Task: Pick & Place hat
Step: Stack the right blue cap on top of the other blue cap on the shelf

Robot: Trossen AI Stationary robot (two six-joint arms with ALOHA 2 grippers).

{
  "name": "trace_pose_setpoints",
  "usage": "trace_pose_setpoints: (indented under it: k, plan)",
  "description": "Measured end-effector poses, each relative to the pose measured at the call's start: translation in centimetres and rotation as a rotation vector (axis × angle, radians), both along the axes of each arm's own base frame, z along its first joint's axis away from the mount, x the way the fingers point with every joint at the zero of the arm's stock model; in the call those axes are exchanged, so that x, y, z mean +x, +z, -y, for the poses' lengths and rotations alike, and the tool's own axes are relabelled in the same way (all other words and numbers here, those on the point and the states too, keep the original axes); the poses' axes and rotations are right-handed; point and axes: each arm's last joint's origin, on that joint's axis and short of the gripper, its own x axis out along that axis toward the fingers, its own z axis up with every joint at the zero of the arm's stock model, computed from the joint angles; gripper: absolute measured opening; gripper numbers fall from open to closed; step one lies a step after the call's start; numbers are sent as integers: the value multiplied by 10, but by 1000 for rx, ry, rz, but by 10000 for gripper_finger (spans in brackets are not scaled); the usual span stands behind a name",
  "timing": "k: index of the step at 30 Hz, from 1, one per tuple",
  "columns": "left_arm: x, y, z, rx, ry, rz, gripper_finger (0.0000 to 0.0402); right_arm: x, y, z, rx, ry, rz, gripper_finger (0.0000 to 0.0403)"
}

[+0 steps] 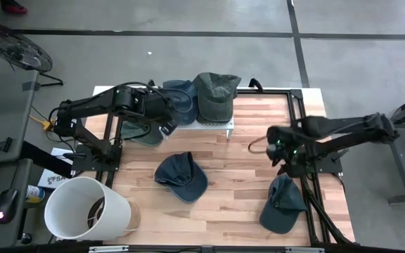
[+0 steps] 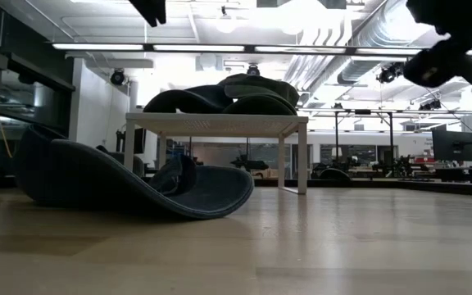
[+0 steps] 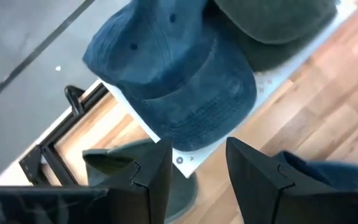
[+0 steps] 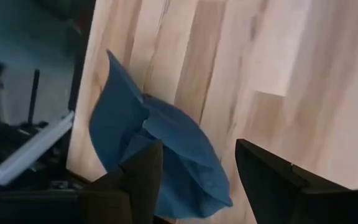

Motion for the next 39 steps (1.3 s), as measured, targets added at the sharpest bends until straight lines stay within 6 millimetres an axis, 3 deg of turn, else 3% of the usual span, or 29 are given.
trace_pose_setpoints:
  k: [7,17,29,33,39]
  plan:
    - [-1,-1,5,-4,-101,-62,147,10,-22,-26,-121,50,-48,195]
    - [-1,-1,6,-8,-142,-84,147,7,-40,-56,-169,149,-164,195]
    - [0,-1,6,-12,-144,-75,147,27,-64,-75,-229,154,-181,192]
    - [-1,-1,6,-23,-150,-76,147,28,-66,-75,-222,118,-205,162]
    - [0,-1,6,-27,-152,-75,147,33,-58,-77,-226,104,-154,66]
